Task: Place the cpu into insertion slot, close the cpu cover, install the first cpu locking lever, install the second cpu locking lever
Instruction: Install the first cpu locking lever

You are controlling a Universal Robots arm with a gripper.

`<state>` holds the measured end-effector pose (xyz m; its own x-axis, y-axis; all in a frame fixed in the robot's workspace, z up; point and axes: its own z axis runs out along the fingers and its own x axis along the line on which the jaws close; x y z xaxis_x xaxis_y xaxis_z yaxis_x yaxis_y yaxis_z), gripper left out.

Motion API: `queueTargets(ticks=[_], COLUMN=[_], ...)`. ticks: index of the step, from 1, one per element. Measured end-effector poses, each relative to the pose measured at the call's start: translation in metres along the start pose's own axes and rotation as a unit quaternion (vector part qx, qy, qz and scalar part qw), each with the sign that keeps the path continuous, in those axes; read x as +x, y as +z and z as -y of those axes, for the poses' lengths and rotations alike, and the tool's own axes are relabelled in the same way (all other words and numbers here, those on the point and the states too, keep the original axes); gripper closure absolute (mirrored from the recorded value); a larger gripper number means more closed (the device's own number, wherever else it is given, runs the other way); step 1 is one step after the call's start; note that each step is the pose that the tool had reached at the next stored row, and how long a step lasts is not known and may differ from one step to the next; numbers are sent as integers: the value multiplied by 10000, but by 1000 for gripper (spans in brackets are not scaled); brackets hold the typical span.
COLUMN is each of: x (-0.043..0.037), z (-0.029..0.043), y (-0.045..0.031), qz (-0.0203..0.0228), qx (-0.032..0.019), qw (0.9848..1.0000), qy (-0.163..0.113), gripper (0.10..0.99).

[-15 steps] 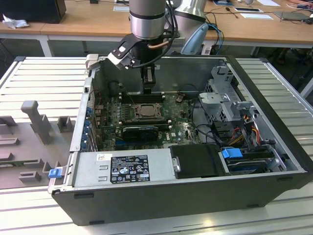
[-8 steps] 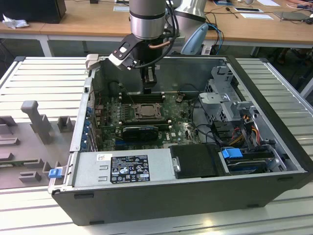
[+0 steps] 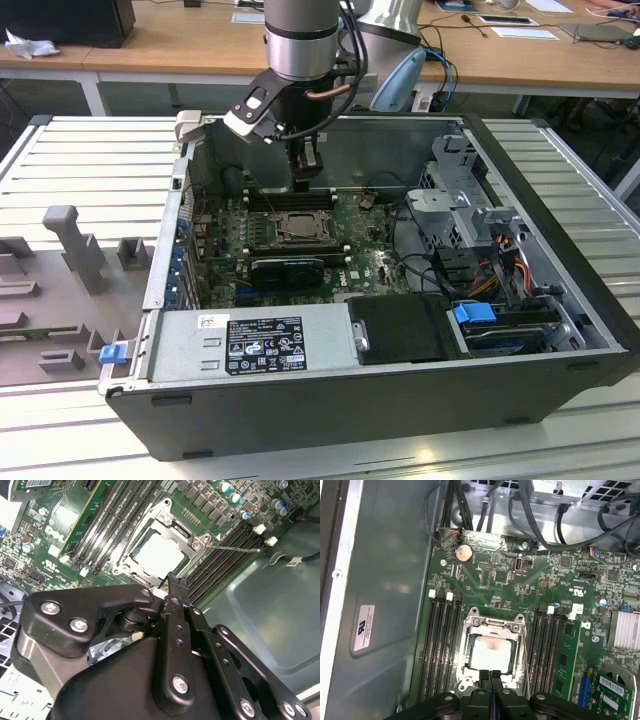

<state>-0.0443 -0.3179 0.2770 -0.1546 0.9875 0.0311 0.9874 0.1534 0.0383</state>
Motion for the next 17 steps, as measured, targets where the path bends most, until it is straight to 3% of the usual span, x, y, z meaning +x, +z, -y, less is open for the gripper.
queueTargets(ticks=[5, 17], x=[0, 0], z=[0, 0], y=[0, 0], qz=[-9, -28], qx=[7, 22], qw=[9997, 9973], qy=[-235, -732], gripper=[980, 980])
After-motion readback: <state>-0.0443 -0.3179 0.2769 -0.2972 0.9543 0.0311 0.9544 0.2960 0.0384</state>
